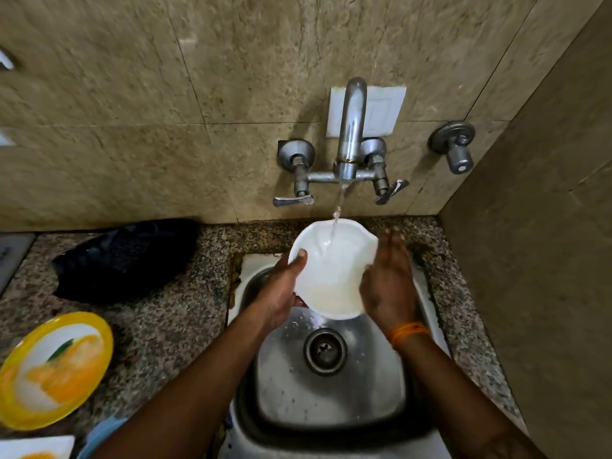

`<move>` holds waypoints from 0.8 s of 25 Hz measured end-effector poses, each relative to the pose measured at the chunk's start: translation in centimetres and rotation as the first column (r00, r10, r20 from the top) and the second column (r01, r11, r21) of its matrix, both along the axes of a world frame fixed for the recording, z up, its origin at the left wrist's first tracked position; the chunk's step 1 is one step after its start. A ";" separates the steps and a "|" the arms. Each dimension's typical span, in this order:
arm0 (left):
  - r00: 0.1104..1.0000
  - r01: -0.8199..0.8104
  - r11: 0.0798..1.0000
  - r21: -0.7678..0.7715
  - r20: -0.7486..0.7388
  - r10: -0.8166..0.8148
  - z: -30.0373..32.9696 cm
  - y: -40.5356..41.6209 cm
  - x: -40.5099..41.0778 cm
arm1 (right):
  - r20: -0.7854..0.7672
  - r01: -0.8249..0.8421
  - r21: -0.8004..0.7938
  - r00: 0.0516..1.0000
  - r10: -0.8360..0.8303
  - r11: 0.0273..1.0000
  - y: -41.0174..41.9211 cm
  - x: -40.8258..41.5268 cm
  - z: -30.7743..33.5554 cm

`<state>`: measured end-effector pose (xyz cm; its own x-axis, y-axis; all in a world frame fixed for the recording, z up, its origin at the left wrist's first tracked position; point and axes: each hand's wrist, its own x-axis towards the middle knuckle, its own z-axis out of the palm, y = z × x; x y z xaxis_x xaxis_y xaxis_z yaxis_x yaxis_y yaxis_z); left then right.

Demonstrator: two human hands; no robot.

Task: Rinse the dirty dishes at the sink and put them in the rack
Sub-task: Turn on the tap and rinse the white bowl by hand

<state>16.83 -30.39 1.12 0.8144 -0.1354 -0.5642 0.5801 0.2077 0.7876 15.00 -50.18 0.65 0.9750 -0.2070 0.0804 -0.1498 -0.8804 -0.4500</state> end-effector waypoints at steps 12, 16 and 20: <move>0.966 -0.233 0.968 0.090 0.140 0.219 0.6 0.4 -1.6 | -0.050 -0.705 -0.108 0.708 0.704 0.701 3.9 -4.3 -2.0; 0.961 -0.259 0.964 0.063 0.118 0.251 1.0 0.4 -2.2 | 0.012 -0.453 -0.418 0.864 0.503 0.788 1.5 -2.4 -3.9; 0.963 -0.237 0.967 0.093 0.154 0.221 2.0 -0.3 -1.5 | 0.132 -0.307 -0.269 0.927 0.350 0.913 6.1 -3.4 -3.7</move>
